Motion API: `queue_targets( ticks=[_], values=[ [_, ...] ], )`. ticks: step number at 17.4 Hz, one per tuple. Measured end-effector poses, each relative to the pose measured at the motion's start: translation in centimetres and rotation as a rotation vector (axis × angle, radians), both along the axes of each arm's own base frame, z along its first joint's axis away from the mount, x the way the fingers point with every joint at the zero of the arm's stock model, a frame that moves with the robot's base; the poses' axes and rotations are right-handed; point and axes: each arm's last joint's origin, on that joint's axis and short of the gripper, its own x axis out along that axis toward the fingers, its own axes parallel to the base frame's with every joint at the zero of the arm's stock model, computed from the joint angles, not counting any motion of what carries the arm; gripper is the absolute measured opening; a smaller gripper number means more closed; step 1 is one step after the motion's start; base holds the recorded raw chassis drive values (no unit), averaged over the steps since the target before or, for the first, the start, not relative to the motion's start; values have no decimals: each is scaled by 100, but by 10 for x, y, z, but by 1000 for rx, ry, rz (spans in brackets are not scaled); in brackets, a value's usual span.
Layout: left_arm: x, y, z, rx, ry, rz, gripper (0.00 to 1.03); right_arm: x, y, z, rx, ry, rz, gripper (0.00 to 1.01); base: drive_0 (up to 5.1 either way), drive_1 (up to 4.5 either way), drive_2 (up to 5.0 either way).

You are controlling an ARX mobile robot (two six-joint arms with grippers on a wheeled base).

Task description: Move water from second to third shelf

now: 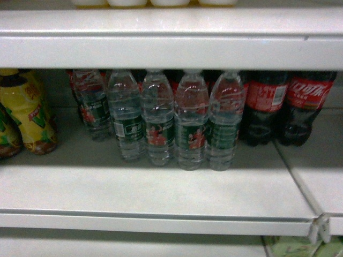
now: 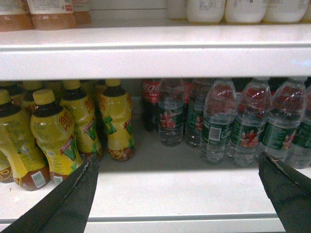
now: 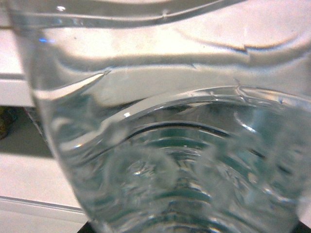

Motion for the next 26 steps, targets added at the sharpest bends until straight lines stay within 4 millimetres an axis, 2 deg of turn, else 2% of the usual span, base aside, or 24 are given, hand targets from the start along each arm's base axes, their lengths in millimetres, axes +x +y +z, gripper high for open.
queue_targets(
  ticks=[26],
  values=[
    [0,0,0,0,0,1,98,0,0,4,-2,-12,1,41,0,0,0]
  ],
)
